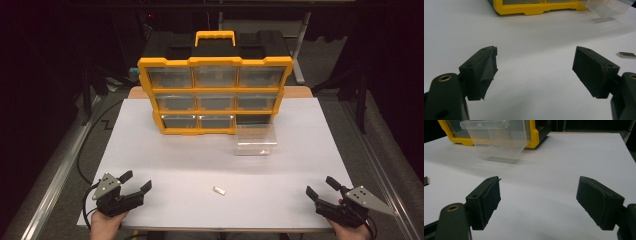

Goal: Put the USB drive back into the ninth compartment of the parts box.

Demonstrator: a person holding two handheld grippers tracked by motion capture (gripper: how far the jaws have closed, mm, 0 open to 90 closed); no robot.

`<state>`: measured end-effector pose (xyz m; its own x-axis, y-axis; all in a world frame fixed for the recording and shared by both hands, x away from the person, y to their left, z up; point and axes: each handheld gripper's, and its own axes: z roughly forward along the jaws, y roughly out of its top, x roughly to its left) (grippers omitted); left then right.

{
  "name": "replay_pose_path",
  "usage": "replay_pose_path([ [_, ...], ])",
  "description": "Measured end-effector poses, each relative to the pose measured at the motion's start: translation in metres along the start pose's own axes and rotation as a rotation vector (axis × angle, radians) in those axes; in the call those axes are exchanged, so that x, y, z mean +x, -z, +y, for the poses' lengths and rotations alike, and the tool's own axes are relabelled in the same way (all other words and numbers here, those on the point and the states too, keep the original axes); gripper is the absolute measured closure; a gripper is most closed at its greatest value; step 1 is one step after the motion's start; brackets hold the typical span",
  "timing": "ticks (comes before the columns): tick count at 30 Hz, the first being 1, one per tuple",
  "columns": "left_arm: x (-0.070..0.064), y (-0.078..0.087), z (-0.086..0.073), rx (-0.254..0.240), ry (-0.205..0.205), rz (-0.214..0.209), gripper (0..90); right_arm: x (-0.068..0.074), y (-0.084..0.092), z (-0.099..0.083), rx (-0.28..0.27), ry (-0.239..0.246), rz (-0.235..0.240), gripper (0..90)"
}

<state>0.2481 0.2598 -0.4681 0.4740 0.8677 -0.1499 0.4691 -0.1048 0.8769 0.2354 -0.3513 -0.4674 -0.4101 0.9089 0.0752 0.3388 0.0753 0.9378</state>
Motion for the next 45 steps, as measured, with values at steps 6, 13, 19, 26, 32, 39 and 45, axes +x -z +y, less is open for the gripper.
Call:
replay_pose_path([
  [6,-0.0018,-0.0002,0.0004,0.002,-0.011,0.0,20.1,-0.0003,0.0003,-0.0007,-0.005,-0.022,0.005,19.9],
  [13,-0.0001,0.0007,0.0003,-0.007,0.004,0.001,20.2,0.0005,-0.001,-0.0003,0.006,-0.019,0.018,18.1],
  [19,-0.001,0.0008,0.0003,-0.003,-0.002,0.001,20.1,0.0014,-0.0001,-0.0001,0.003,-0.024,0.026,16.4],
  [26,-0.0008,0.0008,0.0001,-0.004,0.0,-0.001,20.1,-0.0001,0.0003,-0.0006,0.003,-0.039,0.016,15.9],
  [32,-0.0011,0.0009,0.0001,-0.003,-0.003,-0.001,20.1,0.0006,0.0009,-0.0003,0.004,-0.031,0.02,15.8],
  [39,-0.0007,0.001,-0.0002,-0.006,0.001,0.001,20.0,0.0034,0.0011,0.0006,0.003,-0.02,0.029,15.8],
  [45,-0.0011,0.0006,-0.0001,-0.004,-0.003,-0.001,20.0,0.0059,-0.0001,0.0019,0.0,-0.012,0.037,15.8],
])
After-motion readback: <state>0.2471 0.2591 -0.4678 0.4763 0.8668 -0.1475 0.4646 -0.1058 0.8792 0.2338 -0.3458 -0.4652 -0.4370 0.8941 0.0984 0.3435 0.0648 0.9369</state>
